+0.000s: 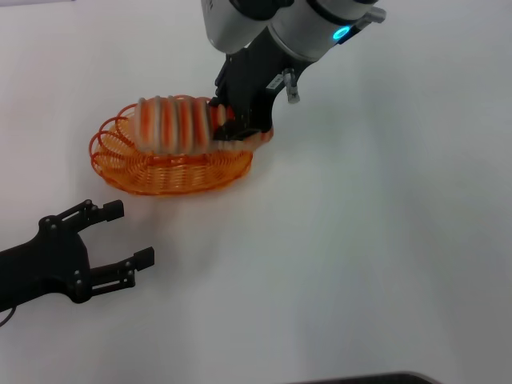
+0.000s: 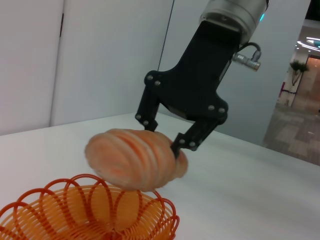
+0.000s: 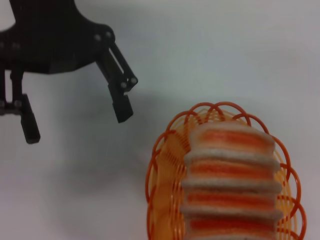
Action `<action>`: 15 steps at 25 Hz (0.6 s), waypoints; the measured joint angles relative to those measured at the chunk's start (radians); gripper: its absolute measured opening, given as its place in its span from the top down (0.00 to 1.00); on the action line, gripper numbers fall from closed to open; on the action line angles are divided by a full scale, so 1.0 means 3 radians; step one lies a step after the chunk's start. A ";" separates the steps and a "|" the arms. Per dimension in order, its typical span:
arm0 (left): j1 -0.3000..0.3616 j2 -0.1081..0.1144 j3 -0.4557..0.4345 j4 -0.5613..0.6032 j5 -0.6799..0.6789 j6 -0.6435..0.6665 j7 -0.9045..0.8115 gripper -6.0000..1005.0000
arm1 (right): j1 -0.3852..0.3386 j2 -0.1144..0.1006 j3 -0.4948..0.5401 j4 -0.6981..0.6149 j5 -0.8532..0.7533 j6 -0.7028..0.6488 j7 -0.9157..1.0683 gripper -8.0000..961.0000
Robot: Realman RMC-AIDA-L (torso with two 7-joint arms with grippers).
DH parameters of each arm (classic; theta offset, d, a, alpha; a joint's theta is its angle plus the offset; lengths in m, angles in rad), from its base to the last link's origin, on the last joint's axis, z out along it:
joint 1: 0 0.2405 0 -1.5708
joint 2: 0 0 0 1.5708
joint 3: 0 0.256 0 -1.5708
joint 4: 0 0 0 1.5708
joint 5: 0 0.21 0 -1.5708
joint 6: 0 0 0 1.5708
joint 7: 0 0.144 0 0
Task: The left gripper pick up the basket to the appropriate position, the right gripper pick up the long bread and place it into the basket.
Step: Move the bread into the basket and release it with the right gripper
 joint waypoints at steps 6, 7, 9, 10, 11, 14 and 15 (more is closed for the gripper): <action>-0.0016 -0.0004 -0.0004 -0.0007 -0.0003 -0.0016 -0.0003 0.11 | -0.0011 0.0011 -0.0184 0.0014 0.0047 0.0212 0.0055 0.62; -0.0018 -0.0004 -0.0004 -0.0008 -0.0003 -0.0017 -0.0005 0.11 | -0.0010 0.0013 -0.0212 0.0015 0.0050 0.0243 0.0077 0.63; -0.0020 -0.0004 -0.0004 -0.0008 -0.0004 -0.0016 -0.0006 0.11 | -0.0005 0.0015 -0.0245 0.0015 0.0060 0.0302 0.0114 0.65; -0.0020 -0.0004 -0.0004 -0.0007 -0.0004 -0.0016 -0.0007 0.11 | -0.0004 0.0016 -0.0258 0.0015 0.0080 0.0339 0.0138 0.66; -0.0020 -0.0004 -0.0004 -0.0007 -0.0005 -0.0015 -0.0007 0.11 | -0.0005 0.0016 -0.0265 0.0016 0.0119 0.0364 0.0156 0.68; -0.0020 -0.0004 -0.0005 -0.0008 -0.0006 -0.0018 -0.0007 0.11 | -0.0020 0.0007 -0.0272 0.0019 0.0278 0.0412 0.0180 0.66; -0.0019 -0.0004 -0.0005 -0.0008 -0.0006 -0.0019 -0.0006 0.11 | -0.0027 0.0001 -0.0273 0.0021 0.0322 0.0419 0.0182 0.64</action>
